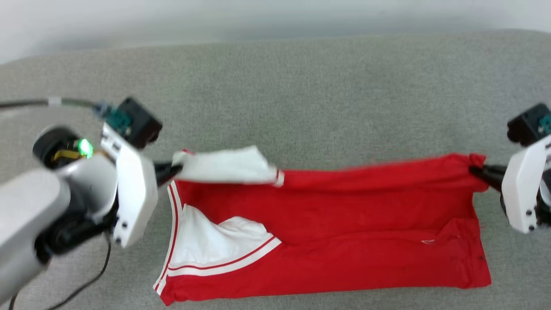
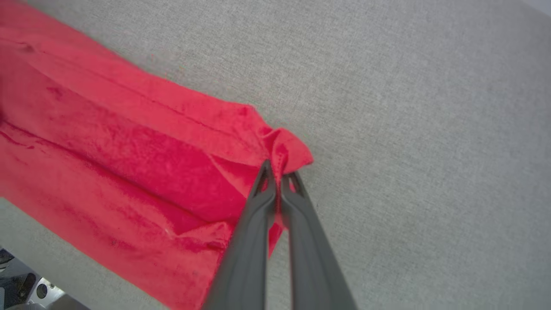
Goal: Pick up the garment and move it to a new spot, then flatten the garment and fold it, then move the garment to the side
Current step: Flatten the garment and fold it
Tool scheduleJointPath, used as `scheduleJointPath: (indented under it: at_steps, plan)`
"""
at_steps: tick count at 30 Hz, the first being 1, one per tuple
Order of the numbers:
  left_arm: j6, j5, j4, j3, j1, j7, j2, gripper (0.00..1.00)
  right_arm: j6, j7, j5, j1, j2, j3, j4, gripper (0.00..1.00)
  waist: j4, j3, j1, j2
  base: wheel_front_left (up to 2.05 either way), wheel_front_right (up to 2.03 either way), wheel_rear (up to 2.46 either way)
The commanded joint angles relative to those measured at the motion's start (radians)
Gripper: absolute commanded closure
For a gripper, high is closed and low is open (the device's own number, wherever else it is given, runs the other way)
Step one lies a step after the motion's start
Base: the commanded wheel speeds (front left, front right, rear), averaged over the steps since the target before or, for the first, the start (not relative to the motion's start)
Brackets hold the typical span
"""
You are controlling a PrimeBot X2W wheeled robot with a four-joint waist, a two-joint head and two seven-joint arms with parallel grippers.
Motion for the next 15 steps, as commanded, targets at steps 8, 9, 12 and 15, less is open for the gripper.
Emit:
scheduleJointPath:
  at_steps: [8, 9, 12, 15]
  plan:
    - [0.068, -0.032, -0.08, -0.054, 0.185, -0.073, 0.069, 1.0, 0.0, -0.065, 0.045, 0.144, -0.046, 0.024, -0.044, 1.0, -0.005, -0.056, 0.0001, -0.0001, 0.0, 0.0, 0.0]
    - [0.074, -0.035, -0.084, -0.059, 0.205, -0.079, 0.072, 1.0, 0.0, -0.069, 0.048, 0.161, -0.048, 0.026, -0.046, 1.0, -0.006, -0.057, 0.0001, -0.0001, 0.0, 0.0, 0.0]
    - [0.09, -0.034, -0.091, -0.075, 0.259, -0.09, 0.079, 1.0, -0.001, -0.072, 0.059, 0.202, -0.04, 0.034, -0.042, 1.0, -0.011, -0.051, 0.0001, -0.0001, 0.0, 0.0, 0.0]
    - [0.097, -0.026, -0.072, -0.087, 0.306, -0.093, 0.06, 1.0, 0.0, -0.068, 0.054, 0.229, -0.02, 0.047, -0.03, 1.0, -0.013, -0.04, 0.0001, -0.0001, 0.0, 0.0, 0.0]
